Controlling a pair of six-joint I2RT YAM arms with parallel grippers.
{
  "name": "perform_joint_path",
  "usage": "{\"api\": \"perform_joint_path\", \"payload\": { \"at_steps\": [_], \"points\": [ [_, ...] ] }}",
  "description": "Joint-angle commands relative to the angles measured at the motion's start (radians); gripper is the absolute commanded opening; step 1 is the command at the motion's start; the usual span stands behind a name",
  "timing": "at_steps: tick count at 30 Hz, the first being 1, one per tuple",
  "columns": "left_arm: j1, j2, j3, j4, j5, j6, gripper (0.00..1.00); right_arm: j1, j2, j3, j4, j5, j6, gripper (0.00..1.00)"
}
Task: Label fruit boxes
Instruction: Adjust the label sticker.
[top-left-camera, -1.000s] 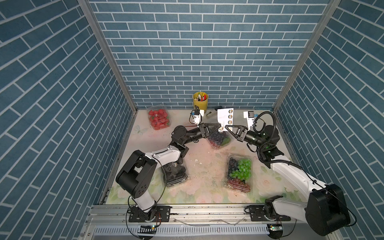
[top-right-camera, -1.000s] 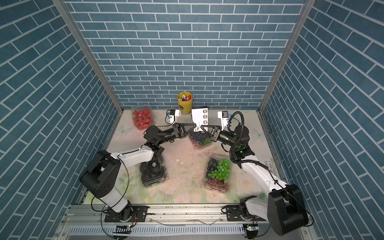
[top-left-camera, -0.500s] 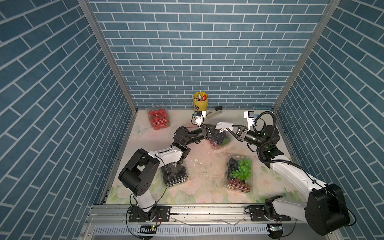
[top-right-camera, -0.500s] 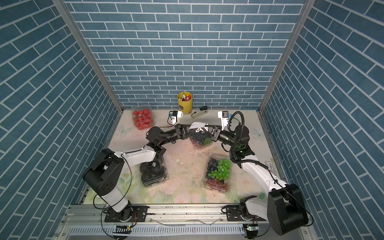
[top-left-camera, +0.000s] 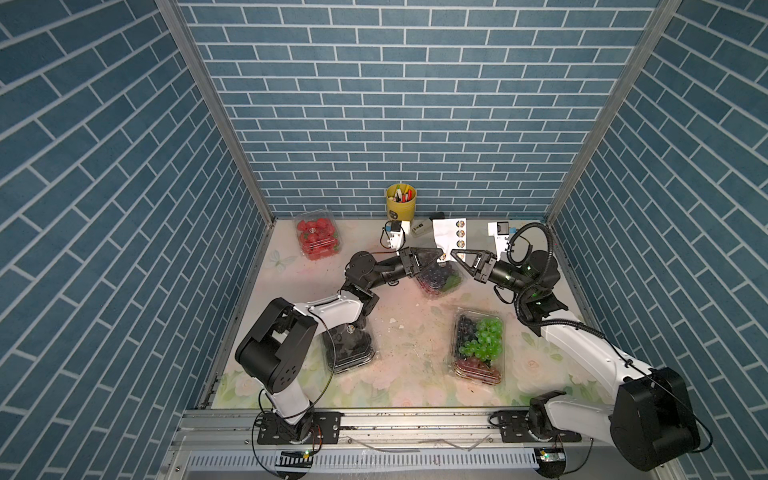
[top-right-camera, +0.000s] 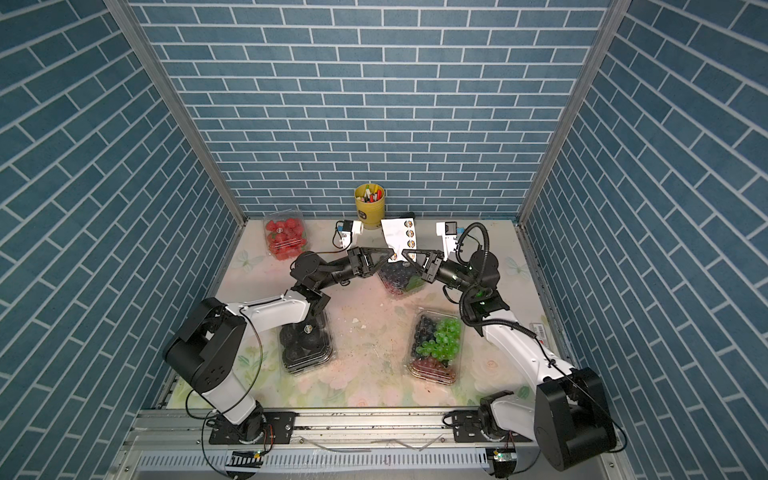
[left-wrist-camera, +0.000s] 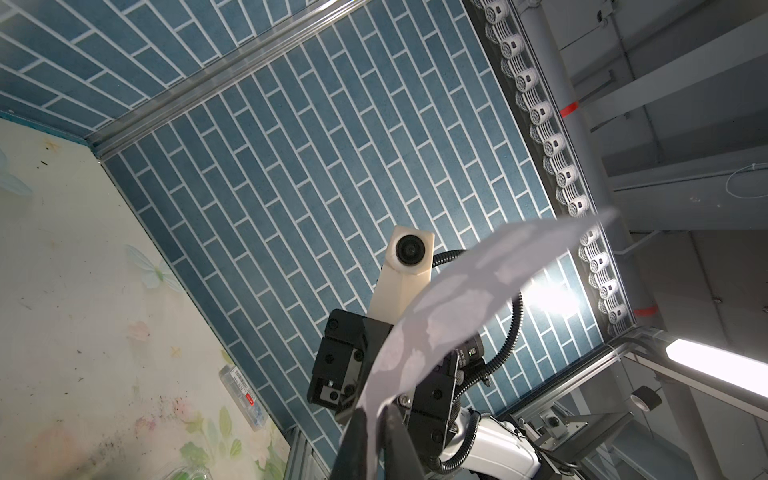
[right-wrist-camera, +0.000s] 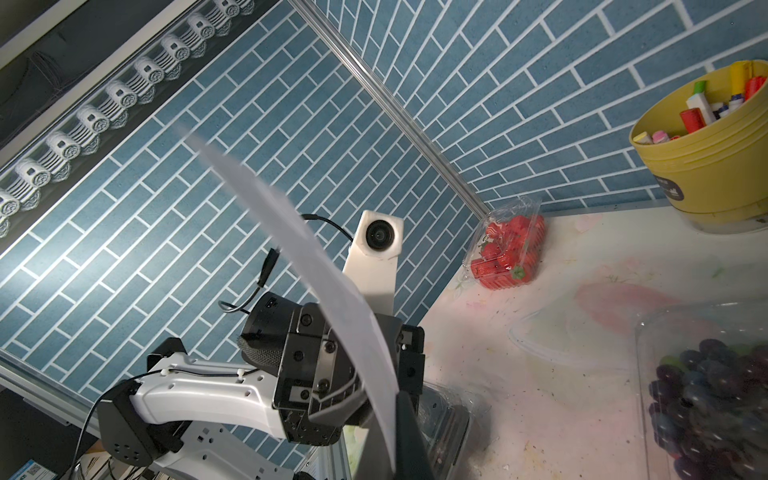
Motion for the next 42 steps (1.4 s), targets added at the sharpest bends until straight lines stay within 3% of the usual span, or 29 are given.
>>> {"api": "perform_joint_path", "payload": {
  "at_steps": [1,3,8,15,28,30,33,39,42],
  "points": [
    [0.004,-0.028,-0.001,0.007,0.022,0.020,0.07,-0.005,0.006,0.023,0.043,0.014,0.013,0.00],
    [0.005,-0.027,-0.003,0.010,0.019,0.019,0.00,-0.005,0.005,0.023,0.045,0.016,0.014,0.00],
    [0.000,-0.012,0.003,0.020,0.015,-0.002,0.00,-0.005,0.014,0.021,0.088,-0.003,0.038,0.00],
    [-0.017,0.049,0.020,0.165,0.009,-0.121,0.00,-0.006,0.061,0.013,0.217,-0.023,0.111,0.00],
    [0.010,0.038,0.019,0.165,0.009,-0.125,0.00,-0.007,0.082,-0.005,0.284,-0.051,0.159,0.00],
    [0.019,0.019,0.019,0.155,0.008,-0.123,0.00,-0.007,0.078,-0.016,0.266,-0.040,0.143,0.19],
    [0.022,0.003,0.023,0.143,0.003,-0.118,0.00,-0.007,0.084,-0.027,0.279,-0.035,0.147,0.27],
    [0.021,0.004,0.033,0.142,-0.005,-0.120,0.00,-0.007,0.122,-0.021,0.338,-0.067,0.186,0.31],
    [0.022,0.011,0.038,0.142,-0.005,-0.121,0.00,-0.006,0.135,-0.017,0.346,-0.076,0.193,0.28]
  ]
}}
